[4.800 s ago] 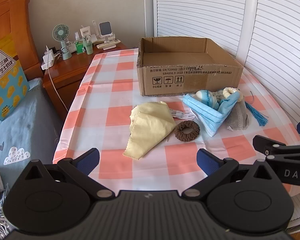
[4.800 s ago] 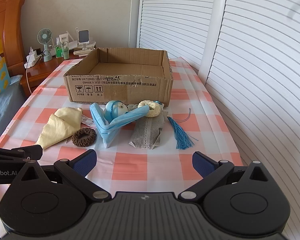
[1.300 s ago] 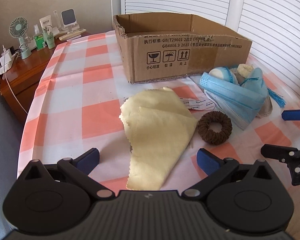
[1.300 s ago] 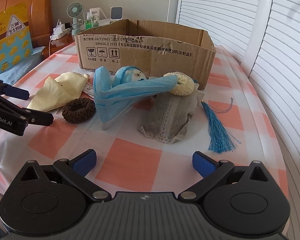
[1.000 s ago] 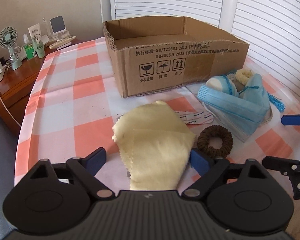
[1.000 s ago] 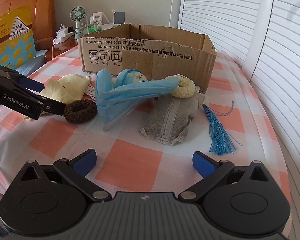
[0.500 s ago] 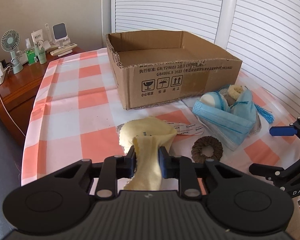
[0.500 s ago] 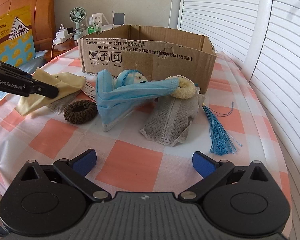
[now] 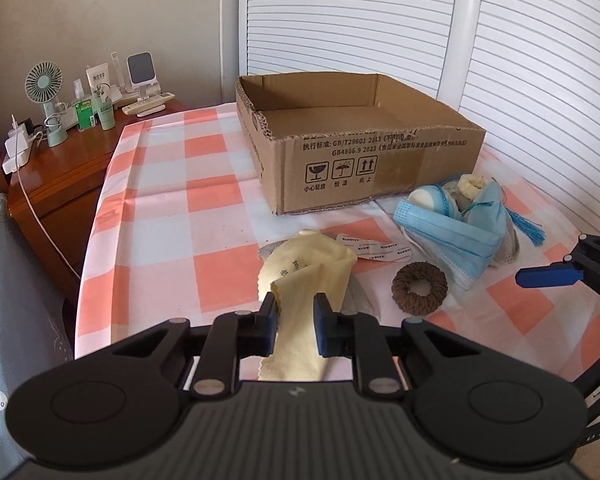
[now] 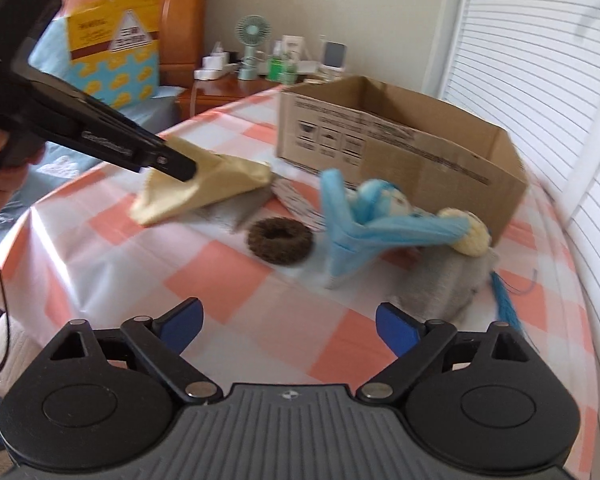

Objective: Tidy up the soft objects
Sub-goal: 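Grasp the brown knit hair tie with the right tool while the left tool lifts the cloth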

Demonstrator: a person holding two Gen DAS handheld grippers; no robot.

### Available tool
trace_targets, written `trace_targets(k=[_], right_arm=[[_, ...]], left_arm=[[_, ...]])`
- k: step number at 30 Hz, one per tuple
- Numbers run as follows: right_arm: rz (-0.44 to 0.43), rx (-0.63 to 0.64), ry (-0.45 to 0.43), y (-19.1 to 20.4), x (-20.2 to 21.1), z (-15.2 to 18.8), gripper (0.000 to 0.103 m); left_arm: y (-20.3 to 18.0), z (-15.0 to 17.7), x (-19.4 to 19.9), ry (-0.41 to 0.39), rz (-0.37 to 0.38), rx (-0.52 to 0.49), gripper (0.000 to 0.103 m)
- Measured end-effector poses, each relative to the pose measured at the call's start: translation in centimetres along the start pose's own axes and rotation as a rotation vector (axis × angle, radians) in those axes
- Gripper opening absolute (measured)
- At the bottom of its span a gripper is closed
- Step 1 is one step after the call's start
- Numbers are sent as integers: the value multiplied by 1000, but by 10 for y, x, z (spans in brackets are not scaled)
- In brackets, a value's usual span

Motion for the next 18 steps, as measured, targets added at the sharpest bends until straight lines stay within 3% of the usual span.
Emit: trace_targets(k=[6, 9, 14, 18], right_arm=[[-85, 62, -16, 21, -4, -12, 83], [-87, 70, -26, 25, -12, -19, 83], [-50, 47, -20, 17, -32, -29, 81], [-35, 2, -1, 5, -45, -30, 76]], left_arm=[[2, 11, -5, 27, 4, 2, 20], [3, 13, -7, 34, 13, 12, 30], [4, 12, -13, 41, 25, 10, 57], [3, 9, -24, 51, 42, -1, 60]])
Point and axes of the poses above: each gripper's, at about its wrist camera, not at the fingertips, and x roughly against the way its jaws point, y to its left, z to its underside, the point moved 1 cm from there along -x, roughly the way its jaws point, and after that the axes turned 1 degree about z, right-handed, at the moved point
